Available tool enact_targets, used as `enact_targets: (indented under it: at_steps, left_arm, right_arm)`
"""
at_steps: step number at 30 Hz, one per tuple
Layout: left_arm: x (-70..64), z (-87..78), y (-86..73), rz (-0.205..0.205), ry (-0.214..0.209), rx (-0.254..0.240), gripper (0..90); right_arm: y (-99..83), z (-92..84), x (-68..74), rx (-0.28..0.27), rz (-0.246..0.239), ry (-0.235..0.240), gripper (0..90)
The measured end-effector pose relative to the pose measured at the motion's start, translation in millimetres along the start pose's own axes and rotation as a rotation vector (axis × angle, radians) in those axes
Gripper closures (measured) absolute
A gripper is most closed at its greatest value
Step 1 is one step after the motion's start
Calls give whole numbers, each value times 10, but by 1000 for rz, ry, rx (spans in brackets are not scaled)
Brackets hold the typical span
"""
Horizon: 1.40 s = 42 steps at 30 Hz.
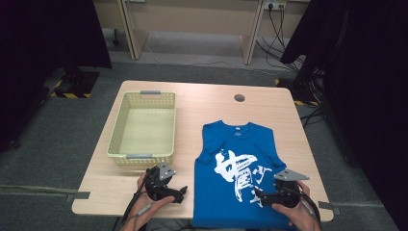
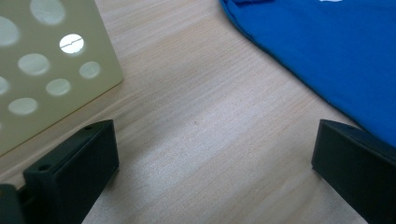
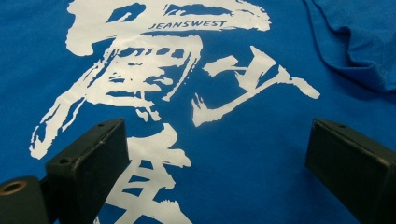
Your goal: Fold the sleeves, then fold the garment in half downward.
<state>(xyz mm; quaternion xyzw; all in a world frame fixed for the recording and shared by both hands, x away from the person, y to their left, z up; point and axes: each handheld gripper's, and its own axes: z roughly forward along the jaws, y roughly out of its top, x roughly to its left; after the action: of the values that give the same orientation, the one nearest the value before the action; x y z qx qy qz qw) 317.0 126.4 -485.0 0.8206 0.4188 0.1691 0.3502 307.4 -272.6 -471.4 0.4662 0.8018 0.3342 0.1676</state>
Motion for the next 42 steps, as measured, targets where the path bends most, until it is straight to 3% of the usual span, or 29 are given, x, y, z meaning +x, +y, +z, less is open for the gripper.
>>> enact_targets:
  at_steps: [13,20,26,32,42]
  left_arm:
    - [-1,-15,-7,1,-6,-3,9]
    - [-76,-20,36,-11,-56,-18,17]
    - [-109,5,140,-9,-65,-30,19]
    - [-211,70,279,3,-84,-44,29]
    - [-318,265,587,14,-68,-62,48]
  right_arm:
    - [10,-27,-19,-9,-1,-10,66]
    - [56,-52,-71,-20,2,-20,70]
    - [132,-69,-221,-30,31,-41,72]
    - [256,-31,-286,-39,31,-49,78]
    - [375,98,-417,-29,57,-69,87]
